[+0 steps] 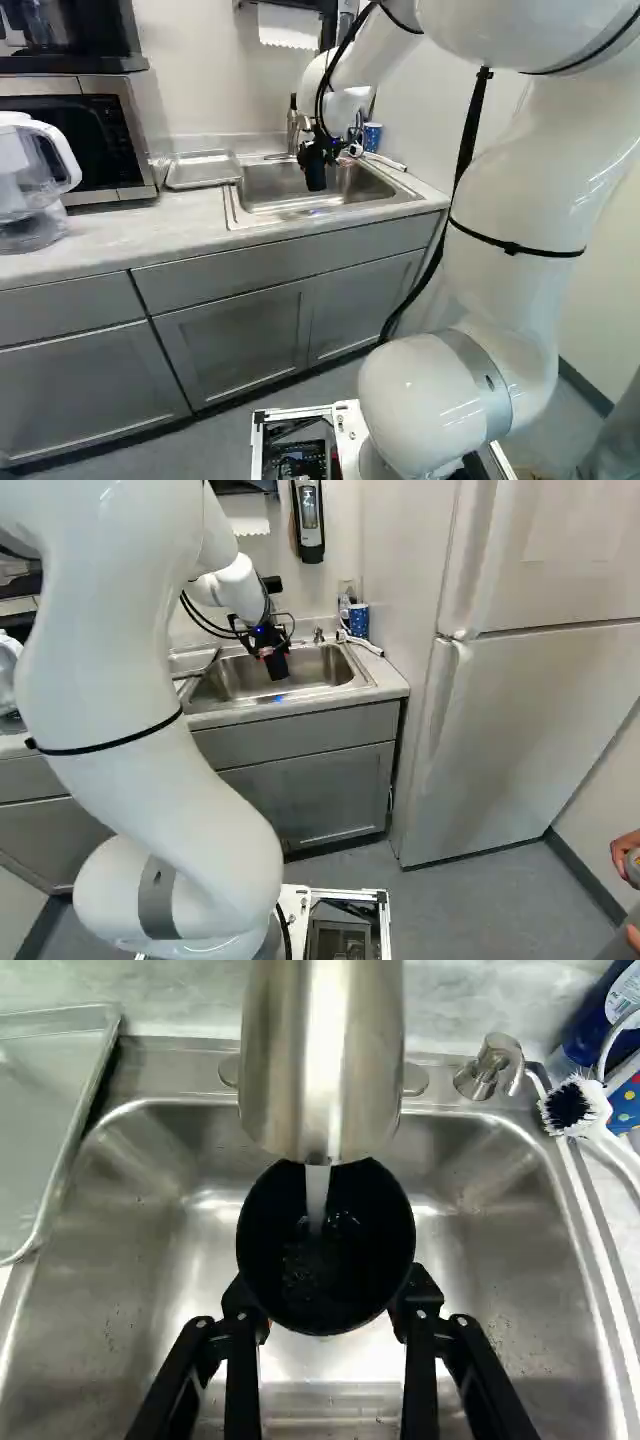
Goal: Rinse the cup and place it in the tray
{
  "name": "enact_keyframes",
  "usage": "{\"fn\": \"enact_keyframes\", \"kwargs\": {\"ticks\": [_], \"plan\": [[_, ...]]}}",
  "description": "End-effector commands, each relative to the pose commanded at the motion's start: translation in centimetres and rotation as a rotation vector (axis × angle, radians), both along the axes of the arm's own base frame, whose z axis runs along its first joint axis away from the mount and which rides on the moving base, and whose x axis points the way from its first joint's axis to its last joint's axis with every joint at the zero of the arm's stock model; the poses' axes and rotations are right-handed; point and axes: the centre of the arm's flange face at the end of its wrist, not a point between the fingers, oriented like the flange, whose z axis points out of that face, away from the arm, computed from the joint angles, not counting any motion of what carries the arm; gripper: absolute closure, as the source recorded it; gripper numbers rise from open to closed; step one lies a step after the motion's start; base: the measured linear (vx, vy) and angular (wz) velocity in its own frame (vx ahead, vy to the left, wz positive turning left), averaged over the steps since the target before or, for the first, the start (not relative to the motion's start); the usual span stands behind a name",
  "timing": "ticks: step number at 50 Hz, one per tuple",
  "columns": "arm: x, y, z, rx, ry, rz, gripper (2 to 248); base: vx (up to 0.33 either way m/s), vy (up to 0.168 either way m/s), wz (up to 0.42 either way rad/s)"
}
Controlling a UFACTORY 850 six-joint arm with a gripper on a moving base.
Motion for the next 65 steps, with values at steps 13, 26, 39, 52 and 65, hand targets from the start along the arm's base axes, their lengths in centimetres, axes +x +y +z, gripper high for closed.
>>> {"fn": "enact_keyframes", "kwargs": {"ticks": [13, 26, 39, 52, 65], "plan": [[0.00, 0.00, 0.00, 0.000, 0.000, 0.000, 126, 0.000, 0.000, 0.000], [0.00, 0.00, 0.00, 0.000, 0.000, 0.000, 126, 0.000, 0.000, 0.000], [0.00, 0.00, 0.00, 0.000, 0.000, 0.000, 126, 0.000, 0.000, 0.000], [0.00, 0.00, 0.00, 0.000, 0.000, 0.000, 126, 0.000, 0.000, 0.000], [0.00, 0.00, 0.00, 0.000, 0.000, 0.000, 126, 0.000, 0.000, 0.000]]}}
